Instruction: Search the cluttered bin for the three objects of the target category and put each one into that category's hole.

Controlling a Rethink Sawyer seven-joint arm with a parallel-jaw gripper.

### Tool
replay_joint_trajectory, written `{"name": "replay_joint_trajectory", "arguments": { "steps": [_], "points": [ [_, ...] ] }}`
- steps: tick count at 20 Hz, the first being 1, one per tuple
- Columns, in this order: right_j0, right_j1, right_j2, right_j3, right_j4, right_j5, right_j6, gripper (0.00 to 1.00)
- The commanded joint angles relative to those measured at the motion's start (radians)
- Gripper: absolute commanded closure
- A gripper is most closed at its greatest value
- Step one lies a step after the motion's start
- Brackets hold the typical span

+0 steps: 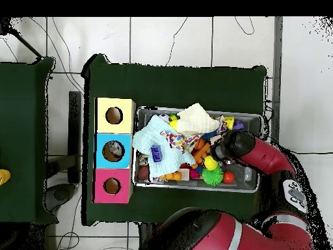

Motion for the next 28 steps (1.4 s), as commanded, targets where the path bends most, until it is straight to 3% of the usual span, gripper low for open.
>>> {"name": "replay_joint_trajectory", "arguments": {
  "steps": [1,5,12,20,24,25,28],
  "points": [
    [0.003,0.029,0.078,0.012,0.042,-0.063,0.119,1.00],
    [0.003,-0.006,0.069,0.027,0.039,-0.019,0.098,1.00],
    [0.000,-0.152,0.018,0.093,0.009,0.120,0.039,1.00],
    [-0.022,-0.200,0.007,0.087,-0.018,0.179,-0.003,1.00],
    [-0.026,-0.199,0.020,0.099,-0.019,0.159,0.003,1.00],
    [-0.028,-0.199,0.025,0.102,-0.023,0.148,0.004,0.00],
    [-0.034,-0.189,0.039,0.116,-0.015,0.098,0.013,0.00]
  ]
}}
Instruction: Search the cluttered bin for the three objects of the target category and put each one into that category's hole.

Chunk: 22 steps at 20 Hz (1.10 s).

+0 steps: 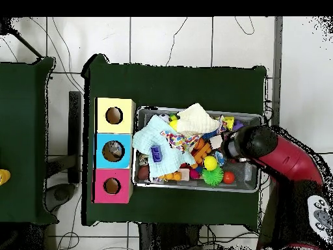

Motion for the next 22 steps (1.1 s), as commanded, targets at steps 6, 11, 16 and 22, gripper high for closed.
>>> {"name": "replay_joint_trajectory", "arguments": {
  "steps": [6,11,16,22],
  "points": [
    [-0.041,0.060,0.075,0.073,-0.004,-0.034,0.032,0.00],
    [-0.036,0.086,0.077,0.060,-0.003,-0.044,0.047,0.00],
    [-0.022,0.113,0.075,0.044,0.003,-0.061,0.075,0.00],
    [-0.006,0.120,0.068,0.036,0.011,-0.058,0.096,0.00]
  ]
}}
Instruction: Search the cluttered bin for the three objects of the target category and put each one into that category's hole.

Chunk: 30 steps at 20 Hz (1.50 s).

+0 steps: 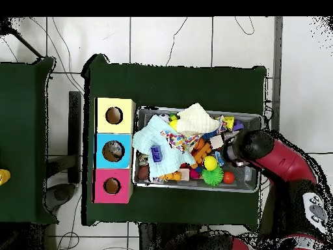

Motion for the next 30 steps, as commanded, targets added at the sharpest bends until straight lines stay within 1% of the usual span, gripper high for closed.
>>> {"name": "replay_joint_trajectory", "arguments": {
  "steps": [1,5,13,22,28,30],
  "points": [
    [0.020,0.048,0.063,0.034,0.016,-0.050,0.102,0.00],
    [0.026,0.055,0.066,0.025,0.024,-0.049,0.108,0.00],
    [0.033,0.108,0.075,-0.010,0.043,-0.100,0.135,0.00],
    [0.041,0.136,0.070,-0.029,0.058,-0.122,0.141,0.00],
    [0.044,0.171,0.067,-0.053,0.061,-0.129,0.143,0.00],
    [0.040,0.183,0.070,-0.054,0.061,-0.144,0.141,0.00]
  ]
}}
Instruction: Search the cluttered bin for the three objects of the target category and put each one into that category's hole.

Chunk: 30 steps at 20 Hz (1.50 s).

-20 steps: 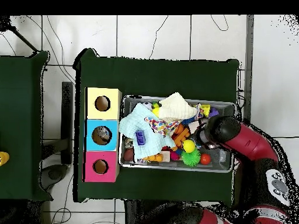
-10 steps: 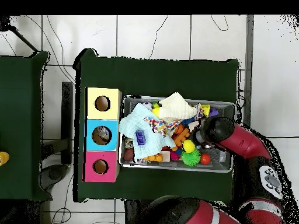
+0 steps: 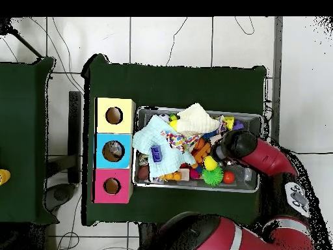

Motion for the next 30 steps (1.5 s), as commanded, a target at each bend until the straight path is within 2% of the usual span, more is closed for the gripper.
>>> {"name": "replay_joint_trajectory", "arguments": {
  "steps": [1,11,19,30],
  "points": [
    [0.007,0.093,0.071,-0.043,0.042,-0.087,0.138,0.00],
    [0.002,0.083,0.075,-0.027,0.040,-0.091,0.130,0.00],
    [-0.012,0.003,0.071,0.060,0.025,-0.065,0.092,0.00],
    [-0.058,-0.021,0.091,0.116,0.005,-0.094,0.039,0.00]
  ]
}}
